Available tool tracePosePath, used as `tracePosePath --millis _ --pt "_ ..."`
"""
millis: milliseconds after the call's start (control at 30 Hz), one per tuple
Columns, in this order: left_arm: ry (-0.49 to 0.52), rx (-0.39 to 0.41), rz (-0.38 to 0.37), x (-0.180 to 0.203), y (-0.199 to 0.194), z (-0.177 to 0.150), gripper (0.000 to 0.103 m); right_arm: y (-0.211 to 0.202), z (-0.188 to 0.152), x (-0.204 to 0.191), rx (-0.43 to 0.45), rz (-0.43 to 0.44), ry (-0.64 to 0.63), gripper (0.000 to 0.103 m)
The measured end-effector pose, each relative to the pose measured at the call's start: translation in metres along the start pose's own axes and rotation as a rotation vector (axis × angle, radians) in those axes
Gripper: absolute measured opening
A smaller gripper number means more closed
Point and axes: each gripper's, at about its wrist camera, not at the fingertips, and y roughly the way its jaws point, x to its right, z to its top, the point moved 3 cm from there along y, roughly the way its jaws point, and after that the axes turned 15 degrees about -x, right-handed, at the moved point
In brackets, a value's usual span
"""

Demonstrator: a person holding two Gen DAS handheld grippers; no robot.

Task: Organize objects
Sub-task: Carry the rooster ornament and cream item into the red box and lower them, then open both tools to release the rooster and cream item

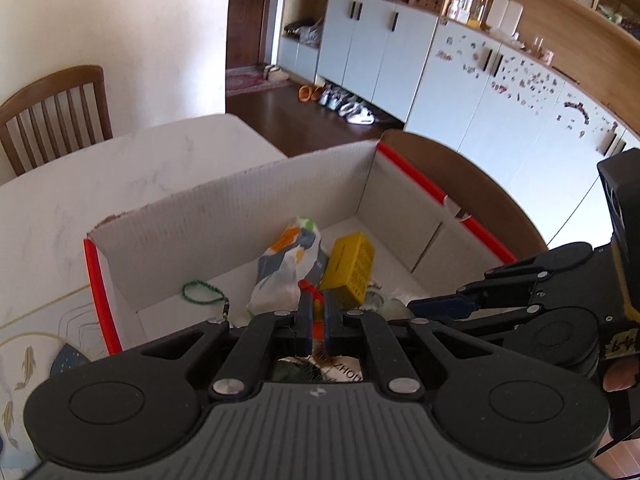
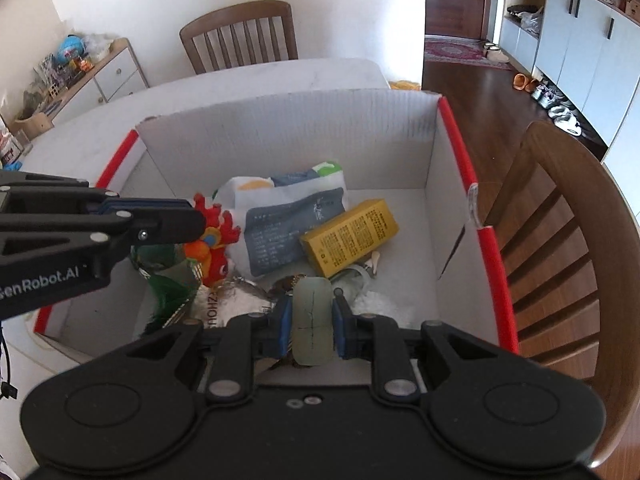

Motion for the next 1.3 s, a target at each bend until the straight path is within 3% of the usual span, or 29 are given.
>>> tracePosePath --millis 500,600,767,933,1100,1300 --pt "-0.028 -0.073 0.038 -0.003 0.014 -0.003 0.006 0.013 0.004 0.005 -0.044 0.025 -0.029 0.022" --pt "-0.023 -0.074 0.037 -0.002 0.013 -0.005 0.011 0.009 0.004 0.005 -0.038 0.028 -0.036 0.024" --pt "-0.018 -0.069 0.039 0.000 0.009 -0.009 0.030 0.001 0.002 0.004 -0.030 0.038 -0.041 0.026" --pt "-0.013 -0.032 0.040 0.003 -0.004 -0.011 0.042 -0.014 0.000 0.000 0.001 0.040 -0.052 0.028" --pt "0.002 0.017 0.045 0.005 -0.024 -0.014 0.048 -0.033 -0.003 -0.005 0.043 0.042 -0.046 0.032" --pt "0.005 0.073 0.053 0.001 -0.051 -0.021 0.055 -0.057 -0.010 -0.015 0.115 0.043 -0.019 0.051"
